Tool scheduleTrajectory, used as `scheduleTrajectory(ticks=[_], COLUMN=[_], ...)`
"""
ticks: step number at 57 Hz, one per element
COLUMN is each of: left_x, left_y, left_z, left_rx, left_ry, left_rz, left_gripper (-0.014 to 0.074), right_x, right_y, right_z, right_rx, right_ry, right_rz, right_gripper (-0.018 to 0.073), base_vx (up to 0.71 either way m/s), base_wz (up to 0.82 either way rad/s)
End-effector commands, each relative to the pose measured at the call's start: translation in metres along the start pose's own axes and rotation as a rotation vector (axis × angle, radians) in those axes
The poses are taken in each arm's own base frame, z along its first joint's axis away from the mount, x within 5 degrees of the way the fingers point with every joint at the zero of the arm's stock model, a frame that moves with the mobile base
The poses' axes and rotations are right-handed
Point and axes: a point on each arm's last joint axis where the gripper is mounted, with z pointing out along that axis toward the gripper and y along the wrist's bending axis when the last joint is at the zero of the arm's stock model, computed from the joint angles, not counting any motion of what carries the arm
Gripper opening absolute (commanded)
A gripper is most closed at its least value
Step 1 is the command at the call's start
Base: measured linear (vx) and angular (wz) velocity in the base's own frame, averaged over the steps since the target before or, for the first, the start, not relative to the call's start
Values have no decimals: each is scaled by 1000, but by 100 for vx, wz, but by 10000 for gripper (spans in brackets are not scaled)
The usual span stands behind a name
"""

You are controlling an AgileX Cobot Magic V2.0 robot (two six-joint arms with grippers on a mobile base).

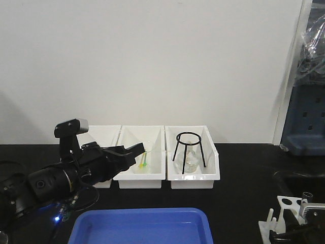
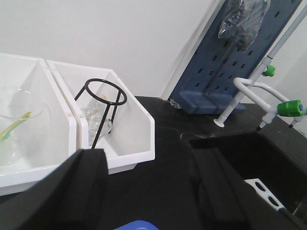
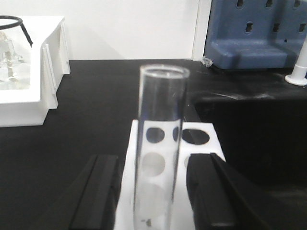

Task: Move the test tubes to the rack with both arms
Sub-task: 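Lower the tube into a rack hole with the right gripper, then open the right gripper and withdraw the left arm from view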

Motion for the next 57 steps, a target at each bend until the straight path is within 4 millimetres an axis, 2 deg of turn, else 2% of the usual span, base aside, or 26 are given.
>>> scheduleTrajectory(ticks=[1, 6, 17, 23, 28, 36, 42, 46, 57], left_x=[-28, -28, -32, -47, -68, -98, -106, -98, -65], left_y=[-17, -18, -21, -32, -46, -67, -80, -82, -81], left_z=[-8, -9, -12, -26, -50, -100, -139, -163, -210], left_rx=[83, 80, 78, 87, 49, -73, -113, -140, -156], left_ry=[-114, -119, -134, -179, -227, -281, -323, -323, -324], left_rz=[24, 104, 183, 209, 321, 438, 446, 444, 442], left_gripper=[517, 517, 514, 499, 477, 449, 445, 445, 445], right_x=[-25, -46, -117, -151, -171, -172, -169, -168, -168], right_y=[-1, 0, -5, -8, -11, -14, -15, -16, -17], right_z=[-3, -16, -56, -88, -118, -152, -173, -183, -195], right_rx=[-1, -41, -81, -102, -108, -134, -154, -161, -166], right_ry=[-130, -152, -123, -137, -203, -177, -135, -129, -133], right_rz=[23, 35, 13, -48, -63, -52, -58, -60, -62], right_gripper=[404, 404, 404, 404, 404, 404, 404, 404, 404], base_vx=[0, 0, 0, 0, 0, 0, 0, 0, 0], base_wz=[0, 0, 0, 0, 0, 0, 0, 0, 0])
